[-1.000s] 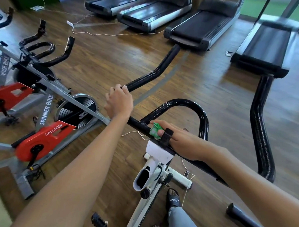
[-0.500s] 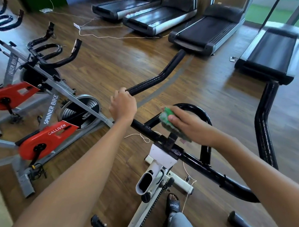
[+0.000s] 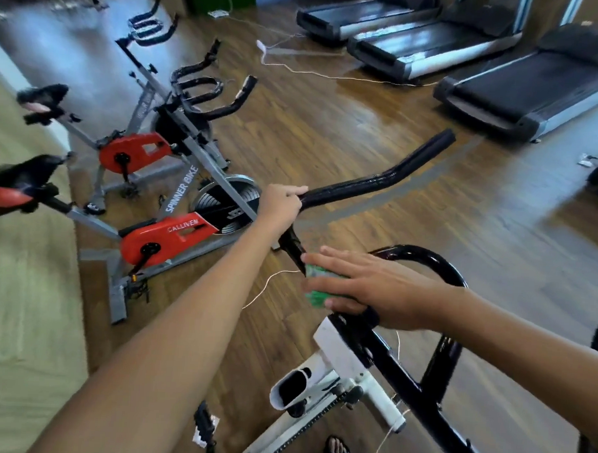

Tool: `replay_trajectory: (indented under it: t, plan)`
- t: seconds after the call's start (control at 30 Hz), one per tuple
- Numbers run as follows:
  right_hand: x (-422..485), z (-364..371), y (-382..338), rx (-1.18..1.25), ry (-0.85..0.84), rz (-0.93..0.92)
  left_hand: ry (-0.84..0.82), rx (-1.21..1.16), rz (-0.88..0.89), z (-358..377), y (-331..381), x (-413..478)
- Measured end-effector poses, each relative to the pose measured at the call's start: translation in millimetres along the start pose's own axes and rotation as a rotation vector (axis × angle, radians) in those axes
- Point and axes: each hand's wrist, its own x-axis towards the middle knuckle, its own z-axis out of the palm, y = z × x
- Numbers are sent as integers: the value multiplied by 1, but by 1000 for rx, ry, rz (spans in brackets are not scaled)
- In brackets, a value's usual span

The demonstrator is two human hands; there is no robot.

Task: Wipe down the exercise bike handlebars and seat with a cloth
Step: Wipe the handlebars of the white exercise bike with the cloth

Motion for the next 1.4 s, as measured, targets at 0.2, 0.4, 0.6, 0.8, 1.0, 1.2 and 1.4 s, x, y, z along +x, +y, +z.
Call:
replay_trajectory:
  t: [0.2,0.4,0.6,0.8,1.0,1.2,1.4]
  plan:
    - [59,1,2,-47,-3,46,-7,8,-80,-6,5,1]
    - [23,3,8,-27,-44,-161,-73,-8,-83,-10,2,5]
    - [60,3,4,27,-6,-53,-100,-5,-95,-15,-2,12]
    - [48,6,6,-35,8,-67,-132,-35,-125,-18,-7,24]
    - [48,5,0,4,-35,-31,-119,-62,-121,-15,-9,22]
    - [61,0,3,101,-33,48,-100,-17,-96,-12,-9,18]
    - [59,8,-1,345,168,124,-130,-194,-161,-18,0,6]
